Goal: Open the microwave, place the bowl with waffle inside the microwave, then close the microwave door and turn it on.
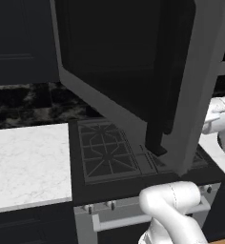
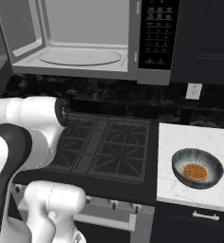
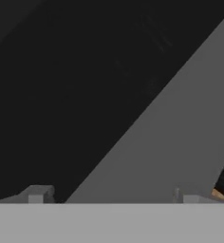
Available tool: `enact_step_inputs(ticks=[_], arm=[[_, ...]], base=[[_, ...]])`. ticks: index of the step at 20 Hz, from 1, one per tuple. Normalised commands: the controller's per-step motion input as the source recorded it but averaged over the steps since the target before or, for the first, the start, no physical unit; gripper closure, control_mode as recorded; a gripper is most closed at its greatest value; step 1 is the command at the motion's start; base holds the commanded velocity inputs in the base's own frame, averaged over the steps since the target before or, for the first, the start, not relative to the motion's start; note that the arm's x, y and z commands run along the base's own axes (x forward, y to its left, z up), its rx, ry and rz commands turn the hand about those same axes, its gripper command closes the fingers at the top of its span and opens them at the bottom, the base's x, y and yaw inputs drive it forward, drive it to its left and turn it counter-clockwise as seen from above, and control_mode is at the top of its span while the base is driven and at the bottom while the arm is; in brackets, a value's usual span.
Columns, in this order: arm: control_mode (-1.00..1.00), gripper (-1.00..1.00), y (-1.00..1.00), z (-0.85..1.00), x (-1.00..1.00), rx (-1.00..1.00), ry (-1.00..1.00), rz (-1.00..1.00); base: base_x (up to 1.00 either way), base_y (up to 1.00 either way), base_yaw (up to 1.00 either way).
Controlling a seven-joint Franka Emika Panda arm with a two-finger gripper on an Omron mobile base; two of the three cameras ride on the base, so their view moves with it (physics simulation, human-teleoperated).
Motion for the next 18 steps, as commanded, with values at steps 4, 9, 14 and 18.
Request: enact_step_inputs(ticks=[4,9,14,18], arm=[[-1.0,-1.0,0.96,0.03,-0.65,-0.04,0.0,0.14],[-1.0,-1.0,0.96,0.05,-0.41,-0.02,0.02,0.14],[-1.0,-1.0,0.52,-0.02,0.11,-0.02,0.12,0.0],[-1.0,-1.0,0.2,-0.07,0.44,-0.03,0.1,-0.06]], base=[[0.0,0.0,0.0],[0.0,0.0,0.0],[0.0,0.0,0.0],[0.0,0.0,0.0]])
